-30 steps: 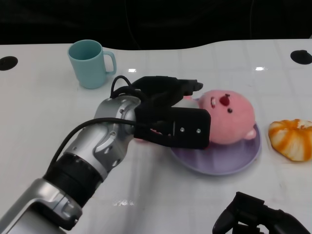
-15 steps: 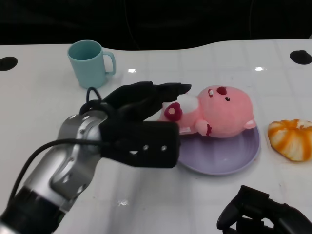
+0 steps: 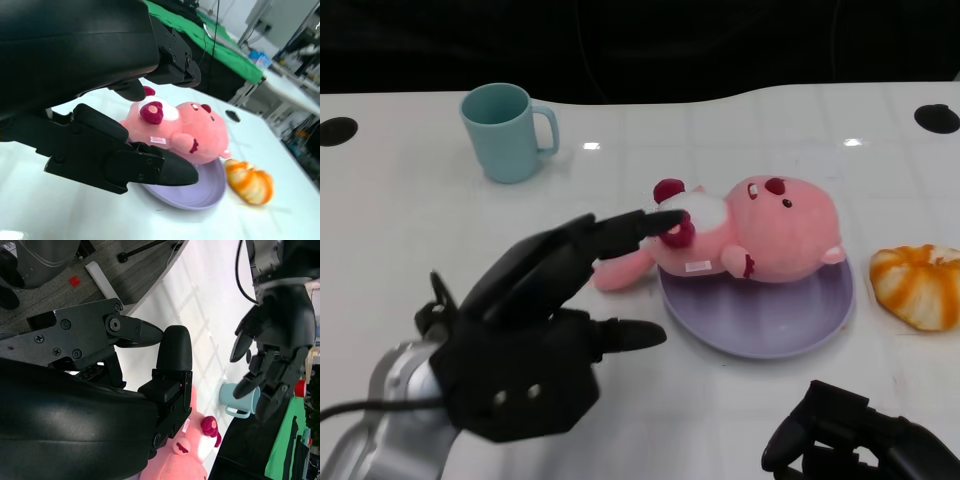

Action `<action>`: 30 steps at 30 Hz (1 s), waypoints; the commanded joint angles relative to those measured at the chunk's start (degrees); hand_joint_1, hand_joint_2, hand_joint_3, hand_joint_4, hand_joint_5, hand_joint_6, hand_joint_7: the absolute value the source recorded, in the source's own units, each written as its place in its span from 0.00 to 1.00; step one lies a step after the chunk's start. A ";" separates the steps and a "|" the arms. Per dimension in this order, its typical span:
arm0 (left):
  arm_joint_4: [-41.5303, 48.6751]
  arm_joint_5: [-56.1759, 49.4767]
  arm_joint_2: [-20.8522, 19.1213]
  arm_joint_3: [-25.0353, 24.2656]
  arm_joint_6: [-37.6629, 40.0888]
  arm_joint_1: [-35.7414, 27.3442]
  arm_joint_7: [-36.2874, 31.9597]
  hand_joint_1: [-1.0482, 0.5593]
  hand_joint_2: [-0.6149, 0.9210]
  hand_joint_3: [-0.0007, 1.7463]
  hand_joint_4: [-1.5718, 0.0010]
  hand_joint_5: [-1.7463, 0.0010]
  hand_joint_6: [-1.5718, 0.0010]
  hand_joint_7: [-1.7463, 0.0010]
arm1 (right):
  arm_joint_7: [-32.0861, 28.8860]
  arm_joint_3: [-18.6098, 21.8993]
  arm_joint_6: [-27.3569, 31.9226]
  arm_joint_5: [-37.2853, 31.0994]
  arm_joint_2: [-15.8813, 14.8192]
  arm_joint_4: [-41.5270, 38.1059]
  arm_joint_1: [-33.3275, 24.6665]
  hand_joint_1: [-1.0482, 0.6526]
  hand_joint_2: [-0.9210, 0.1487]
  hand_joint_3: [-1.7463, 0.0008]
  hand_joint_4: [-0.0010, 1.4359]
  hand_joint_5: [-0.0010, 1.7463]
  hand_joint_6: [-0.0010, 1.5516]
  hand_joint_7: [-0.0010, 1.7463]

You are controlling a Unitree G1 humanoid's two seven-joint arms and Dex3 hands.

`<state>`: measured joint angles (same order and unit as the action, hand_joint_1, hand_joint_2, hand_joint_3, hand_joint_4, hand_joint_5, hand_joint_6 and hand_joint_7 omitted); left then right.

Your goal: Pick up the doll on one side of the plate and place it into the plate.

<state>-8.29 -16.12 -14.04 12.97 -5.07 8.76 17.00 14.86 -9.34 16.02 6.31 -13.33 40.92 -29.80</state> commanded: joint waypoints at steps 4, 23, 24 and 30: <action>-5.17 12.29 5.19 -4.79 1.61 -8.78 -1.66 0.52 1.00 0.06 0.75 0.40 0.56 0.84 | -0.53 -0.46 1.62 0.17 -0.13 1.39 0.26 0.46 0.00 0.70 0.46 1.00 0.31 0.95; -25.10 25.44 11.13 -8.19 26.62 -24.27 -7.61 0.61 0.64 0.90 0.40 0.00 0.48 0.06 | -0.87 -0.54 3.70 0.42 -0.30 2.56 1.35 0.46 0.00 0.69 0.45 1.00 0.29 0.96; -25.90 26.28 11.28 -8.51 28.62 -24.69 -7.84 0.61 0.64 0.89 0.41 0.00 0.49 0.04 | -0.79 -0.37 3.75 0.56 -0.35 2.54 1.41 0.46 0.00 0.69 0.46 1.00 0.29 0.96; -27.72 28.40 10.68 -9.29 34.59 -25.74 -8.10 0.63 0.67 0.85 0.41 0.00 0.52 0.00 | -0.42 0.73 4.29 1.49 -0.56 2.61 1.63 0.47 0.00 0.69 0.46 1.00 0.29 0.96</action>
<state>-34.92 11.74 -2.60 4.30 28.34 -16.42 9.42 14.38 -9.18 19.71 7.21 -13.36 42.88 -28.30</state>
